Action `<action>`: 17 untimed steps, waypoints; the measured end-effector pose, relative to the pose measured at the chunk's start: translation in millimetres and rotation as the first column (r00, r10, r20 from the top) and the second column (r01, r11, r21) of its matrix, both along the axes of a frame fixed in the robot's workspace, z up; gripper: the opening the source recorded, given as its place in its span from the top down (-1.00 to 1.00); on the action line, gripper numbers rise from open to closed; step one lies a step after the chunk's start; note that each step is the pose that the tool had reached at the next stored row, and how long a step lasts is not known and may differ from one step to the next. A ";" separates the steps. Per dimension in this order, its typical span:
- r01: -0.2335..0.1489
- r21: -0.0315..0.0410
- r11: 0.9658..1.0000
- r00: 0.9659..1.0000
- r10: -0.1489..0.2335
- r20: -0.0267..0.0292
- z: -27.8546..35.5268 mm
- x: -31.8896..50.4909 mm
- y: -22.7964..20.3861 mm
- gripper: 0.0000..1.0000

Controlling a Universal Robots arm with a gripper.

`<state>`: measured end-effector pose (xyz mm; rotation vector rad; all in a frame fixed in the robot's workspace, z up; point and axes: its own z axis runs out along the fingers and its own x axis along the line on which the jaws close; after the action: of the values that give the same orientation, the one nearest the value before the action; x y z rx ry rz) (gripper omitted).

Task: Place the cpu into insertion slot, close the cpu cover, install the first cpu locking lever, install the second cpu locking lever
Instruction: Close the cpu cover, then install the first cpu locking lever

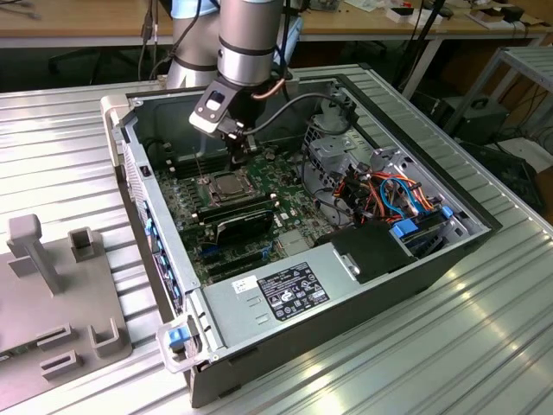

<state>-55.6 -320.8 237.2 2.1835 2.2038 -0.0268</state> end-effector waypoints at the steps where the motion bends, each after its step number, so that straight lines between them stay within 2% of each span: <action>1: 0.000 0.000 1.000 1.000 0.000 0.000 -0.1 -1.4 -0.8 0.79; 4: 0.000 0.000 1.000 1.000 0.000 0.000 -0.5 -5.2 -1.1 0.79; 17: 0.000 0.000 1.000 1.000 0.000 0.000 -0.4 -7.8 -1.2 0.79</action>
<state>-63.4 -322.0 236.8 2.1833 2.2040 -0.0268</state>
